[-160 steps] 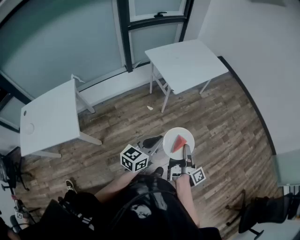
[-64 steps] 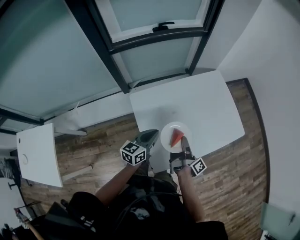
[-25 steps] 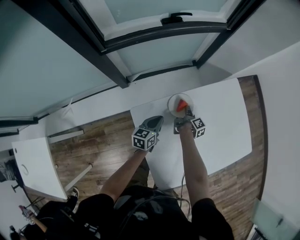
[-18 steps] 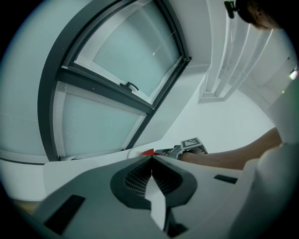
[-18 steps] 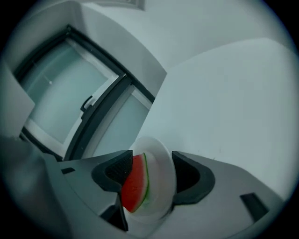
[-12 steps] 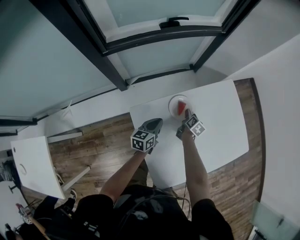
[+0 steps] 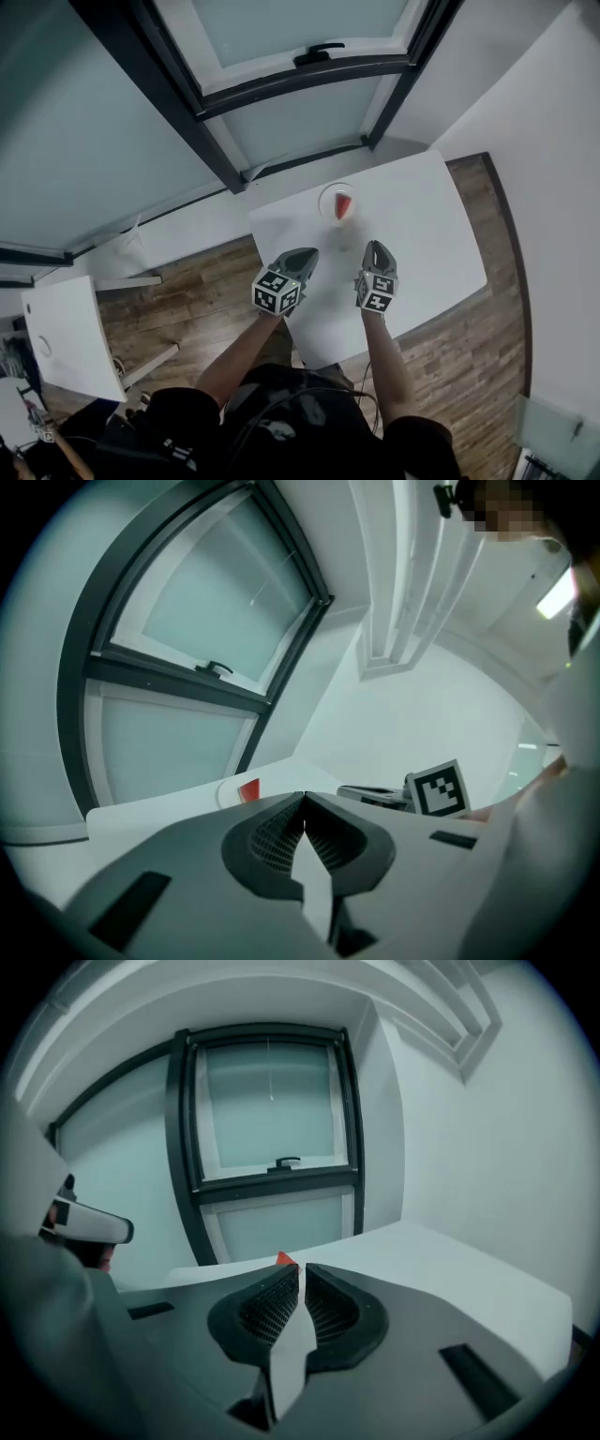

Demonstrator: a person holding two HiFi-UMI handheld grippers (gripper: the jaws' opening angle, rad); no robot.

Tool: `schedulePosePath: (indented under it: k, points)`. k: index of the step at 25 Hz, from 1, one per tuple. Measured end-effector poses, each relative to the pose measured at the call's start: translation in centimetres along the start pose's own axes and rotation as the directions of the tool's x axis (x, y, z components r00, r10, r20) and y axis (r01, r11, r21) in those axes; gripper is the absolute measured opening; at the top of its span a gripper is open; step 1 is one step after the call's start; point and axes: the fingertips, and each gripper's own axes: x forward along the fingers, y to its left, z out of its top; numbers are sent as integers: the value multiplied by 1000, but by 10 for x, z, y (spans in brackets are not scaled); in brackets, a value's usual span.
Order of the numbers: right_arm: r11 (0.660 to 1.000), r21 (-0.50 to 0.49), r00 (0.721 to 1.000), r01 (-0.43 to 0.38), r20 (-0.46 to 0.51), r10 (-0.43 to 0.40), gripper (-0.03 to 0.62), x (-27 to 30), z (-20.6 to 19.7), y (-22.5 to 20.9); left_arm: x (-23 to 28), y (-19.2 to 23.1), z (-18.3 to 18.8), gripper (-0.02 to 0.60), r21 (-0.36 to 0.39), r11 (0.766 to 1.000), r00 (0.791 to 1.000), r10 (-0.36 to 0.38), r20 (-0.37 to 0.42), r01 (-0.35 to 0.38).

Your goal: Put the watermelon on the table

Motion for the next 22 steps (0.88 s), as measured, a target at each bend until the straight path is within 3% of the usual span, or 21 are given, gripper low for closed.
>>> schedulePosePath:
  k: [5,9,13,17,22]
  points:
    - [997,-37,995,-67,77,69,12,-96,10,16,-35,-57,-6,6,84,996,1000,13,23,-14]
    - [983,49,980,-178,102,173,12,-167,-12,34,-71,-93,-21,6,95,993,997,68,44,-72]
    - [956,98,960,-277,66,272,12,-224,-47,67,-102,-121,-47,6,99,991,995,91,36,-94]
    - [947,81,950,-311,66,306,12,-251,-55,88,-123,-140,-56,6,161,985,998,64,30,-68]
    - [963,11,959,-270,94,268,12,-259,-25,81,-137,-144,-45,6,196,979,998,57,34,-62]
